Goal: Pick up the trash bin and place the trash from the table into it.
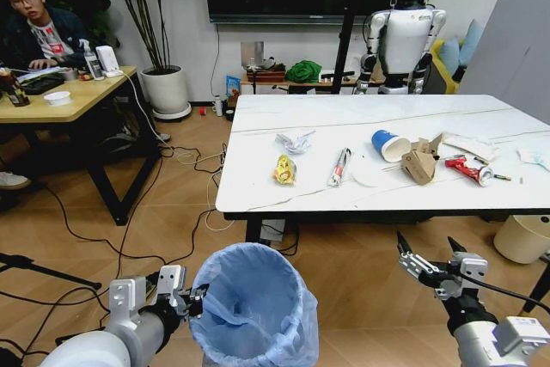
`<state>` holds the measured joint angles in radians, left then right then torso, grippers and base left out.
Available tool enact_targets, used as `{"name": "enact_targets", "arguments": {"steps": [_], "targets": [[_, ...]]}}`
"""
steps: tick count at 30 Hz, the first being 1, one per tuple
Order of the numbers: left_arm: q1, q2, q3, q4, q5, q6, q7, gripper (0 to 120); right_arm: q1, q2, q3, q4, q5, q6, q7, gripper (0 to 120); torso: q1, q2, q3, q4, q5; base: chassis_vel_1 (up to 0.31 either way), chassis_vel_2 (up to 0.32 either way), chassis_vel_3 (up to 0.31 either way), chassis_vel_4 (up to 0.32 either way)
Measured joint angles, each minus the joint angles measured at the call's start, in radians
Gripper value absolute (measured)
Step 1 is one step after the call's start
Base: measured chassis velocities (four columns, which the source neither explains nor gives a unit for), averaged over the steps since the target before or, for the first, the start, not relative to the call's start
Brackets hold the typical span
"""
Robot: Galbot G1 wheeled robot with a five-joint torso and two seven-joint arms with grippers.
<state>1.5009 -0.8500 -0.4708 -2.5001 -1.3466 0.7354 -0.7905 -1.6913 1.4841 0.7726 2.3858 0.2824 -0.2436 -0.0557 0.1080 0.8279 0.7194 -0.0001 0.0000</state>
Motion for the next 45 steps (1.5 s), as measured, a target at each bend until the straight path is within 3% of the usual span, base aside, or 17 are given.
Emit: {"name": "enact_targets", "arguments": {"steps": [45], "targets": [[0.004,-0.006,0.001,0.0,-0.032,0.0,-0.01,0,0.006,-0.012,0.001,0.015,0.023,-0.045,0.012,100,0.107,0.2,0.093,0.0,0.0,0.0,0.0,0.0,0.0]]}}
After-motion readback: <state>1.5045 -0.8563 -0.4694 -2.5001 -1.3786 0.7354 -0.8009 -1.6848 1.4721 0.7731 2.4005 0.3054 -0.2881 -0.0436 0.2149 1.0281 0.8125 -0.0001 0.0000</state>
